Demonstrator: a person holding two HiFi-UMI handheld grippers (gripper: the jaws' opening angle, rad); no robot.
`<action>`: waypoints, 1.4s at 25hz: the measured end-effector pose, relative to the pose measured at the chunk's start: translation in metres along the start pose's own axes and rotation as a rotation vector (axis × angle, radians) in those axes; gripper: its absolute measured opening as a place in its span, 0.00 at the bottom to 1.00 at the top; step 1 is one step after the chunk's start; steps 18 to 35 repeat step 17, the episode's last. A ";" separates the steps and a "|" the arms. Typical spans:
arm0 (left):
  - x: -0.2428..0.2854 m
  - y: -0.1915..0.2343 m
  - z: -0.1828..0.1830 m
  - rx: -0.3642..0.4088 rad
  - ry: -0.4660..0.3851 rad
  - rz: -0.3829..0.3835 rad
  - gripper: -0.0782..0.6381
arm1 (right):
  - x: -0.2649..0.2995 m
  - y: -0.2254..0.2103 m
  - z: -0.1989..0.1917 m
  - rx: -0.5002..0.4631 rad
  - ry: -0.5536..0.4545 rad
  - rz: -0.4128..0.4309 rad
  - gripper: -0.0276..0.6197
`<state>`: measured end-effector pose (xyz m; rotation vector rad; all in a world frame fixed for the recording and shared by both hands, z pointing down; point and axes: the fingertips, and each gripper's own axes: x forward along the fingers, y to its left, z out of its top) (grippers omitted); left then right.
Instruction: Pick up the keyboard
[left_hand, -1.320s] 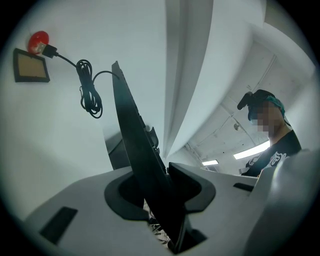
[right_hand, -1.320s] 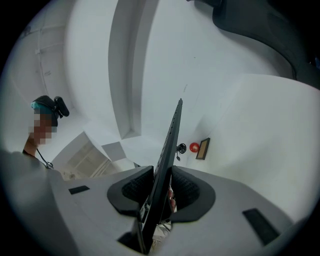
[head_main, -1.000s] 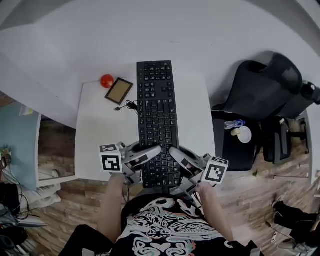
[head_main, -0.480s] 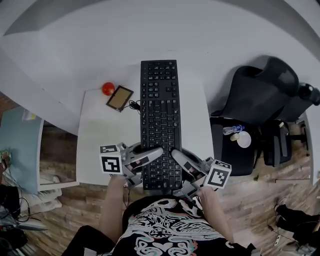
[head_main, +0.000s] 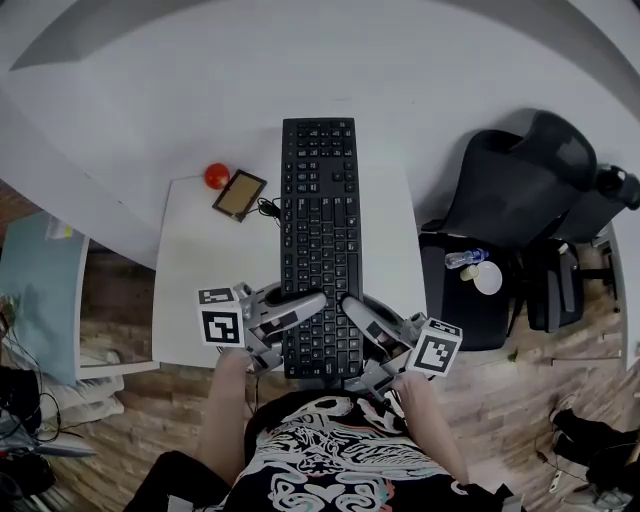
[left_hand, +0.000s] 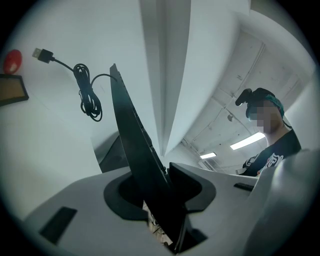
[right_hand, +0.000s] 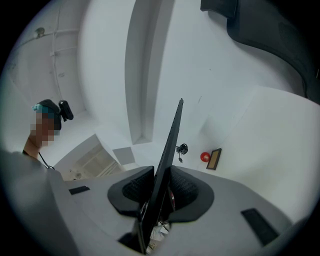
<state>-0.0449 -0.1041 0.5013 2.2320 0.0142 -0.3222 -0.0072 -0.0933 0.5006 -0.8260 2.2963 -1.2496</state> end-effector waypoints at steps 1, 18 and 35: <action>-0.002 -0.001 0.000 0.001 0.002 0.001 0.29 | 0.001 0.001 -0.001 -0.002 0.000 -0.002 0.22; -0.007 -0.004 0.000 -0.019 0.010 0.010 0.29 | 0.004 0.006 -0.006 0.008 0.011 -0.007 0.22; -0.007 -0.004 0.000 -0.019 0.010 0.010 0.29 | 0.004 0.006 -0.006 0.008 0.011 -0.007 0.22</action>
